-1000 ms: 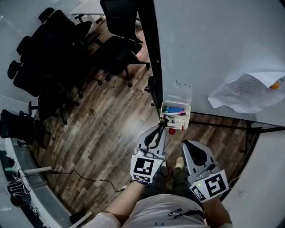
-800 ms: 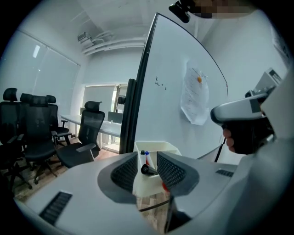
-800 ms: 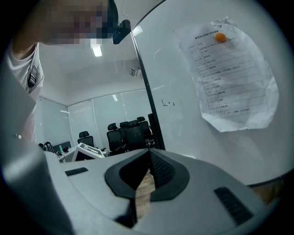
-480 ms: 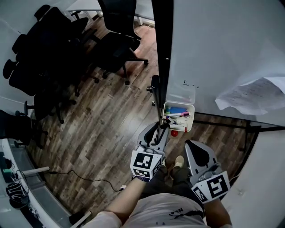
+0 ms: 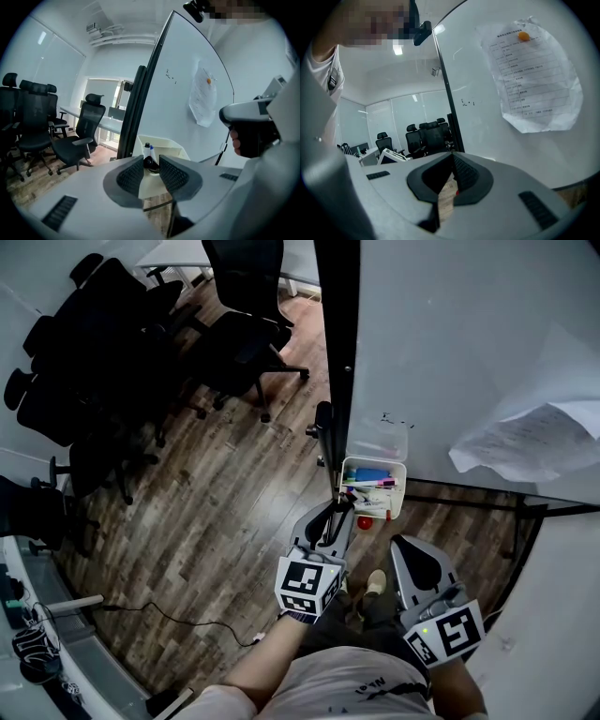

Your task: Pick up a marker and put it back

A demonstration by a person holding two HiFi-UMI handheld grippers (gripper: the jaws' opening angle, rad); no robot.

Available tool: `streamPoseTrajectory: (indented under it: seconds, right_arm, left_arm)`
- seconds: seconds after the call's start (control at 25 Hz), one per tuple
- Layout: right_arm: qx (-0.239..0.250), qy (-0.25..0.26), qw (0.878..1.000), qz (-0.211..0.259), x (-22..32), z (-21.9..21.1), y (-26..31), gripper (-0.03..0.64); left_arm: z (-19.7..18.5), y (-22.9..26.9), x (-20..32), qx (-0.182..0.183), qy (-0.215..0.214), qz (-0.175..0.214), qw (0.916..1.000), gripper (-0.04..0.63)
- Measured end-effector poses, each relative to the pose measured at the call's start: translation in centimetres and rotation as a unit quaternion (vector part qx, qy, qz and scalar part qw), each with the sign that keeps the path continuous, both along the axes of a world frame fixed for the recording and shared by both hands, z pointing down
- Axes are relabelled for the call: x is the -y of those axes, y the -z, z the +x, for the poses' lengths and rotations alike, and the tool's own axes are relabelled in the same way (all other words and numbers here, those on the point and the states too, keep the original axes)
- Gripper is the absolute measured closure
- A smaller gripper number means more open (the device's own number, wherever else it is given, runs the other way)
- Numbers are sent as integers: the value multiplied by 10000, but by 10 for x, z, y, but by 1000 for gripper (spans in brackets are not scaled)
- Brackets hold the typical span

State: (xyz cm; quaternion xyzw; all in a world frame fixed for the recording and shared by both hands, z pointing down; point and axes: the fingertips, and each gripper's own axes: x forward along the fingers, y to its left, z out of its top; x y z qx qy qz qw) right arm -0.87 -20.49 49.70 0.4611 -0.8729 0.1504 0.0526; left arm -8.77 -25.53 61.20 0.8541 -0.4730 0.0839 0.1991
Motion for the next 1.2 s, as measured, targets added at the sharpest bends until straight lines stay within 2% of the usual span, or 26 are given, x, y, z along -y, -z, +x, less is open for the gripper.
streamPoseTrajectory:
  seconds: [0.32, 0.8, 1.2]
  right_arm:
    - [60, 15, 10000, -7, -2, 5, 6, 604]
    - [96, 11, 9999, 55, -6, 19, 25, 604]
    - [92, 0, 9995, 310, -10, 34, 50, 604]
  left_arm:
    - [3, 19, -3, 377, 49, 302, 9988, 500]
    - [19, 56, -11, 413, -112, 607, 9972, 518]
    - [33, 100, -17, 432, -227, 960, 9942, 520]
